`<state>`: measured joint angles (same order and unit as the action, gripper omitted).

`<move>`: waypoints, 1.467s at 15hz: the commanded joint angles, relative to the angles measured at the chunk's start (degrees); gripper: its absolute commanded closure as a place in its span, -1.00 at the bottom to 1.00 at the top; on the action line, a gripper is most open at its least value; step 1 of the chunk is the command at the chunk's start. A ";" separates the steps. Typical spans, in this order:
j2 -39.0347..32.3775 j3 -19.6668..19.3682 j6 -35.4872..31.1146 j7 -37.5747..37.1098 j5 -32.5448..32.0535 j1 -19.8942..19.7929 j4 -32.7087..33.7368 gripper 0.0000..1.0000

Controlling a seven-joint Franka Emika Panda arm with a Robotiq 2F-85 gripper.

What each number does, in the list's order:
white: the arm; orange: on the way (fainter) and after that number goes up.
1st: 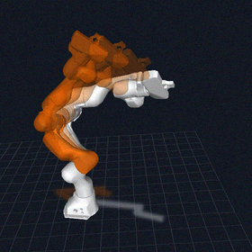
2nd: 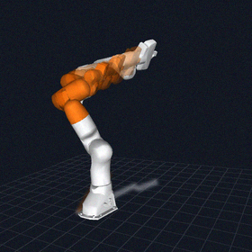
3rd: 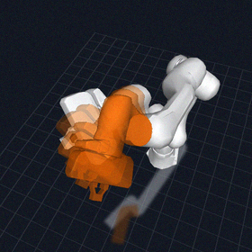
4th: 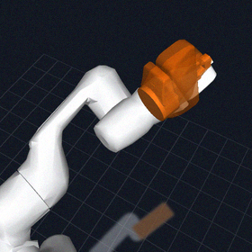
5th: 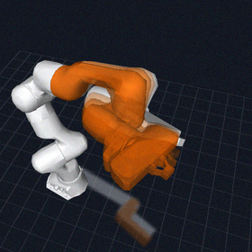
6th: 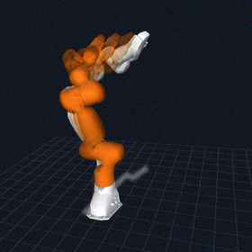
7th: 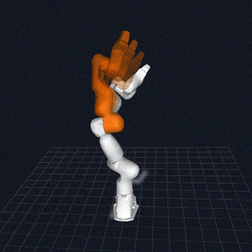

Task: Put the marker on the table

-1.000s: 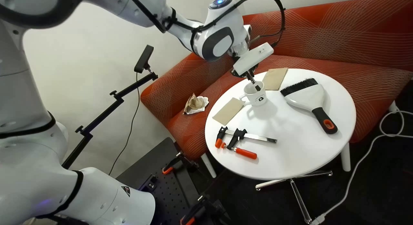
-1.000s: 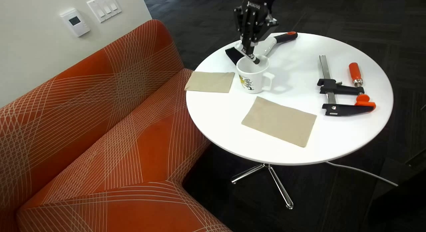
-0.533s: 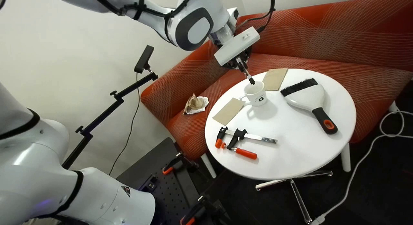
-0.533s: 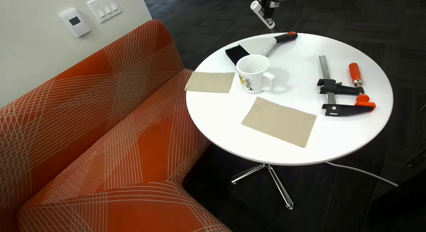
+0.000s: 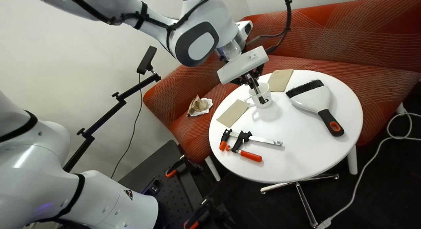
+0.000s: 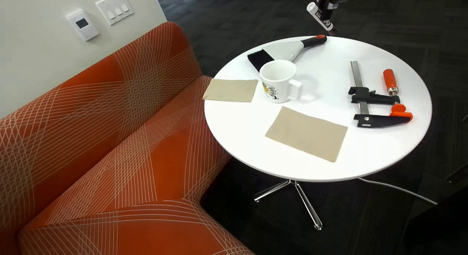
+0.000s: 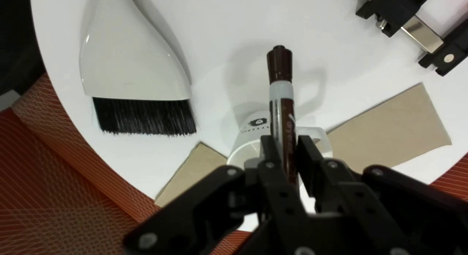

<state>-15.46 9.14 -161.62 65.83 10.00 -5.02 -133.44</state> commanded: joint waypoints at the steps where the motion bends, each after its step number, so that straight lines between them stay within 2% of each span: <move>1: -2.68 -1.11 -5.77 -1.65 -4.56 0.52 -1.36 0.90; 5: -6.59 -3.34 -10.70 -1.91 -14.32 1.78 -1.70 0.90; 10: -10.67 -5.26 -12.49 -2.79 -24.53 3.78 -0.81 0.90; 14: -13.05 -4.40 -11.00 -2.32 -27.89 4.61 -0.10 0.90; 20: -15.68 -5.22 -9.97 -2.27 -31.40 7.02 0.89 0.90; 21: -15.87 -5.64 -9.99 -2.51 -31.91 7.56 1.02 0.11; 22: -16.01 -5.63 -10.03 -2.46 -32.19 7.65 1.08 0.09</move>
<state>-30.97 4.74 -172.43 64.83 -20.08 1.11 -133.60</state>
